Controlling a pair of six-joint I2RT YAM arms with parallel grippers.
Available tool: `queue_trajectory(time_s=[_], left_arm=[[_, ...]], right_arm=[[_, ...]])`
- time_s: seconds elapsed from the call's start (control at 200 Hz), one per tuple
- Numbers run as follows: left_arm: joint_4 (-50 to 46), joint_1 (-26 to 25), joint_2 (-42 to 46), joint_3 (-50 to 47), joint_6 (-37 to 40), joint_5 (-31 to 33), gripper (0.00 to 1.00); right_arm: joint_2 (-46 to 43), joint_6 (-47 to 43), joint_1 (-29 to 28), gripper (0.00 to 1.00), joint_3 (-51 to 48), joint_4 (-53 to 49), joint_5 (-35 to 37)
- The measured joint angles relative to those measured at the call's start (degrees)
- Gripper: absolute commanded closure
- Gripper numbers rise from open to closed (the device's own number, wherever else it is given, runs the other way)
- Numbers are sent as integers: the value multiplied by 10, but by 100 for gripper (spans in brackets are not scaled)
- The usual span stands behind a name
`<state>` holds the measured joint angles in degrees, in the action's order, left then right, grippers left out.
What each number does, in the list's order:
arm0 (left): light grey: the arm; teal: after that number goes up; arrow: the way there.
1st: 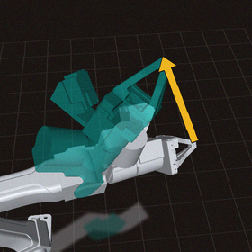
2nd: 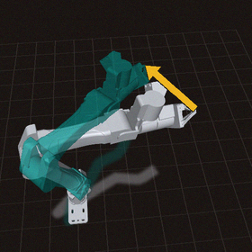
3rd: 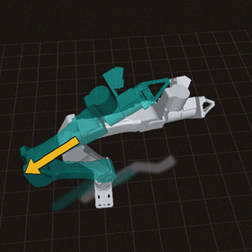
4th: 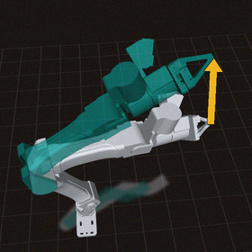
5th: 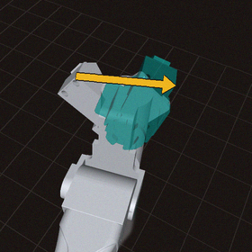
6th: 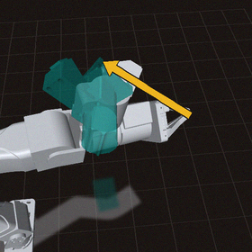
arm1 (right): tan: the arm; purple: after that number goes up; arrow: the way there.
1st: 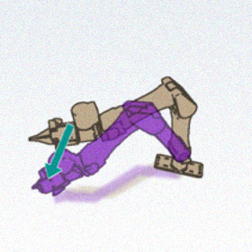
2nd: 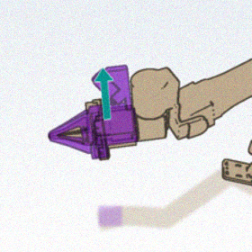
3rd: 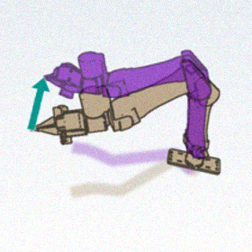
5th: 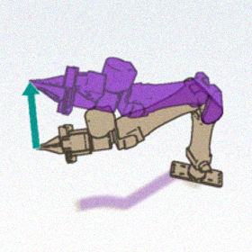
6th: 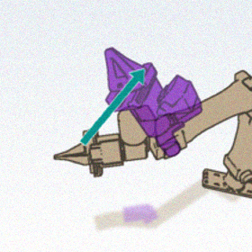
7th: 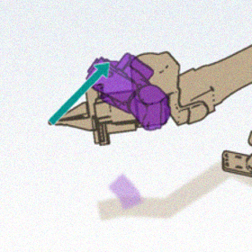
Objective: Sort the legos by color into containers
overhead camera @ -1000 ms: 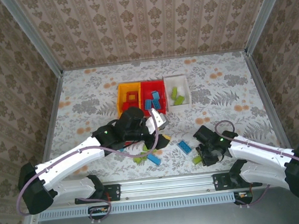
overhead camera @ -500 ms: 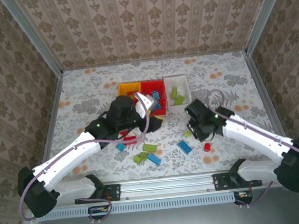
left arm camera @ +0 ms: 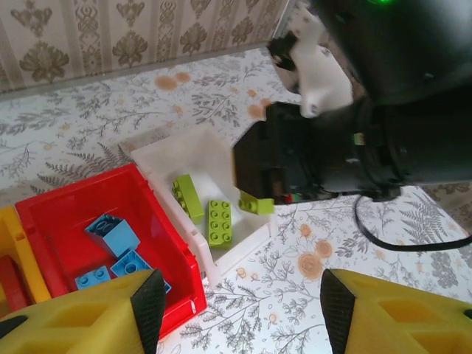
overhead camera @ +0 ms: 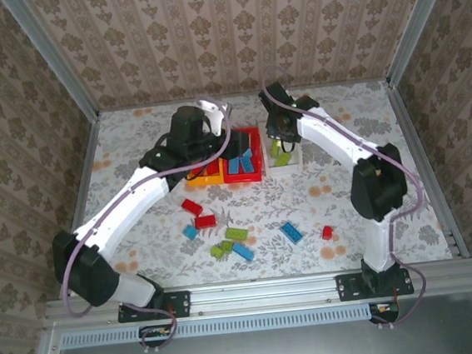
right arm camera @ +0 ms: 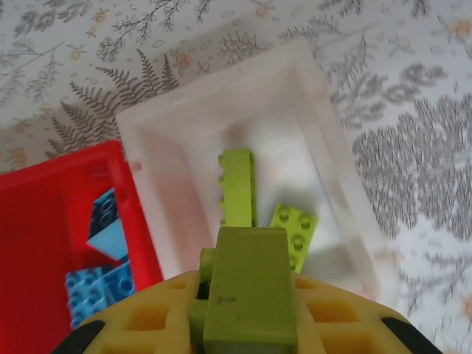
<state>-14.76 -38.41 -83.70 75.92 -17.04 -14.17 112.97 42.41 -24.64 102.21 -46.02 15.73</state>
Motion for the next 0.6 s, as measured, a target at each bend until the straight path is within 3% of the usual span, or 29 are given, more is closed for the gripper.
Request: queue_trajectory(time_s=[0.35, 0.595], left_arm=[[2, -4, -102, 75, -24, 1, 39], [-3, -10, -115, 79, -29, 4, 39]], right_arm=[[133, -67, 35, 84, 111, -32, 16], [191, -80, 39, 78, 155, -42, 10]])
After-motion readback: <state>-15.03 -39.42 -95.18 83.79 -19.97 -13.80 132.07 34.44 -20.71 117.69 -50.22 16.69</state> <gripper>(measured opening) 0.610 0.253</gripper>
